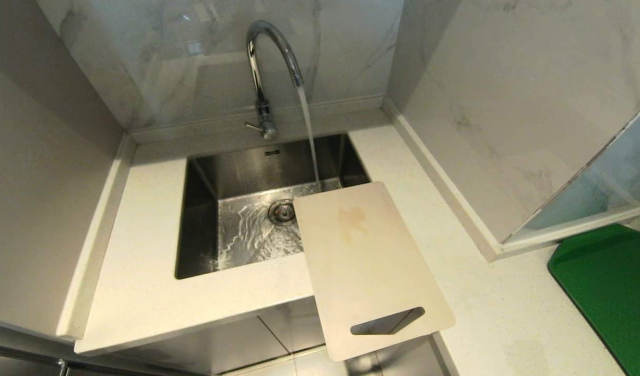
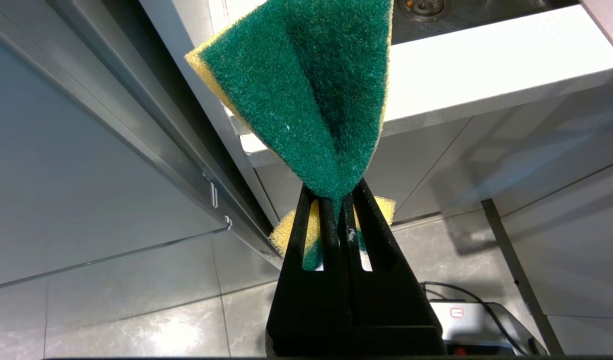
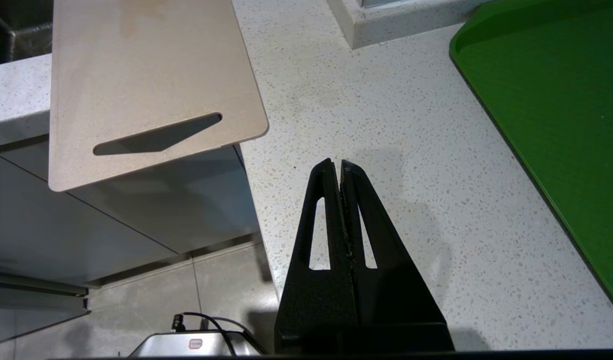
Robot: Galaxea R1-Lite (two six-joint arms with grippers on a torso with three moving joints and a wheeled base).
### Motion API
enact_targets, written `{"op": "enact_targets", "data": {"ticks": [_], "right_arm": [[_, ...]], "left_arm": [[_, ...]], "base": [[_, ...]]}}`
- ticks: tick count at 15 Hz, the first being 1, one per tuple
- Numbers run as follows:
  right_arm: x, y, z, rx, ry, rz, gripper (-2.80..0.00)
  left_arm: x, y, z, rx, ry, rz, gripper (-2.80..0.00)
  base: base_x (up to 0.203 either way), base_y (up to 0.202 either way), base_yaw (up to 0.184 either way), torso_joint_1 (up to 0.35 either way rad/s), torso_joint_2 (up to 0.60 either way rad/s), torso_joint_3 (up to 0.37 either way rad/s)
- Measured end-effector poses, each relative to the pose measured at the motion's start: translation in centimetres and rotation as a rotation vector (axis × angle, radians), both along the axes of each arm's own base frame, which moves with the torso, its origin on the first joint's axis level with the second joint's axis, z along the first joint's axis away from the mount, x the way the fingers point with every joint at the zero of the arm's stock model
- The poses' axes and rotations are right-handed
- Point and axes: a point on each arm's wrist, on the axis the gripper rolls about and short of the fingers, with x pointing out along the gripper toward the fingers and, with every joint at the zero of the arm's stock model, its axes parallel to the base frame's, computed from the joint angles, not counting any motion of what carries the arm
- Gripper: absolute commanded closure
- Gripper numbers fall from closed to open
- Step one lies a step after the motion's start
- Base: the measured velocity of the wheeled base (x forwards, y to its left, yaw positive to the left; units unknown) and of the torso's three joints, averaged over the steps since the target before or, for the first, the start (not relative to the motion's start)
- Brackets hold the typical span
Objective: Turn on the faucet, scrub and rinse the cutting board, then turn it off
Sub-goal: Pick up the cutting board
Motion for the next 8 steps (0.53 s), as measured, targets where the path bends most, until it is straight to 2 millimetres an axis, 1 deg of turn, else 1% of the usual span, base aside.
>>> {"op": "enact_targets", "data": {"ticks": [1,3,5,7,8], "right_arm": [[0.0,0.0,0.0,0.000,0.000,0.003,0.00],[-0.3,0.0,1.0,0.015,-0.022,0.008,0.00],[-0.9,0.0,3.0,0.076,-0.022,0.005,0.00],[-1.0,0.0,6.1,0.159,0.016,-0.006,0.00],[-0.5,0.0,7.7,0.213,0.047,-0.019,0.00]], "left_arm": [[0.0,0.0,0.0,0.000,0.000,0.000,0.00],[0.0,0.0,0.0,0.000,0.000,0.000,0.00],[0.0,0.0,0.0,0.000,0.000,0.000,0.00],[0.0,0.0,0.0,0.000,0.000,0.000,0.00],[0.0,0.0,0.0,0.000,0.000,0.000,0.00]], "base": [[0.000,0.000,0.000,0.000,0.00,0.000],[0.000,0.000,0.000,0.000,0.00,0.000],[0.000,0.000,0.000,0.000,0.00,0.000],[0.000,0.000,0.000,0.000,0.00,0.000],[0.000,0.000,0.000,0.000,0.00,0.000]]}}
